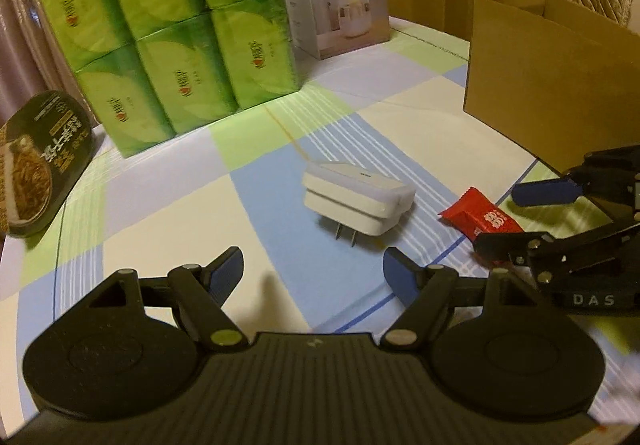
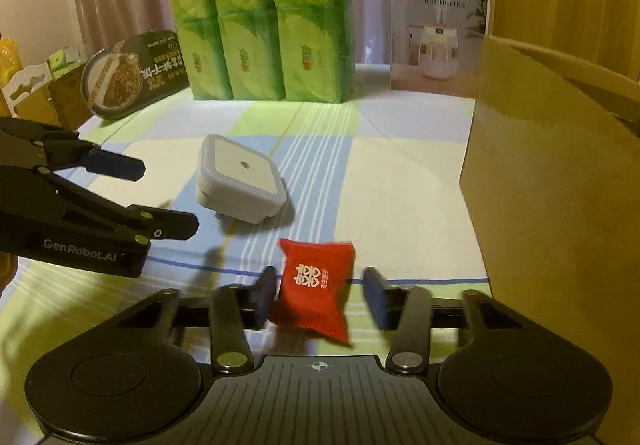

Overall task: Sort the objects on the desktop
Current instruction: 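Close left gripper on the white plug adapter while right gripper closes on the red packet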

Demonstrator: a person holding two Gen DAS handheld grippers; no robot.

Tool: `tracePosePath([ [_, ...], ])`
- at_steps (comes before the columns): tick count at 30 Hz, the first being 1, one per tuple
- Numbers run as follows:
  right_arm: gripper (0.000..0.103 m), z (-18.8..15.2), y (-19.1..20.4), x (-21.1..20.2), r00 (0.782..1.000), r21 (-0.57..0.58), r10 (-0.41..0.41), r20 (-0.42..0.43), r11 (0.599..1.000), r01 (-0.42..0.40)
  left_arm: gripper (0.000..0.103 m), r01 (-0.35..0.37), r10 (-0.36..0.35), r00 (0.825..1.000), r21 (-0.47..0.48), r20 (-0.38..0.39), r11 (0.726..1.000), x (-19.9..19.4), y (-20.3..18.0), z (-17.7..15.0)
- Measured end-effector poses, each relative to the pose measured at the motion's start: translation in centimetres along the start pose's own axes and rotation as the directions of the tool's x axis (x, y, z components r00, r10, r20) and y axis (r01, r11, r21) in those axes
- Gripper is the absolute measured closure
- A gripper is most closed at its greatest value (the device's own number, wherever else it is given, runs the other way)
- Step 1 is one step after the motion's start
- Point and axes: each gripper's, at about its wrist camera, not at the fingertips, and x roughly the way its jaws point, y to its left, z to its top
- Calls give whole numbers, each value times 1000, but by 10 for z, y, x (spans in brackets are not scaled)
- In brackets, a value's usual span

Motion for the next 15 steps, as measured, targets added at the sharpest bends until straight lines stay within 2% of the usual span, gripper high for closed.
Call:
tracePosePath([
  [4, 77, 1, -2, 1, 1000, 0, -5, 11, 1000, 5, 30, 13, -13, 1000, 18, 7, 1000, 8, -8, 4],
  [11, 77, 8, -15, 2, 999, 37, -27, 38, 999, 26, 30, 32, -33, 998, 19, 47, 999, 20, -16, 15],
  [15, 77, 7, -21, 4, 999, 49, -26, 38, 999, 24, 30, 50, -49, 996, -11, 73, 999, 27, -12, 18],
])
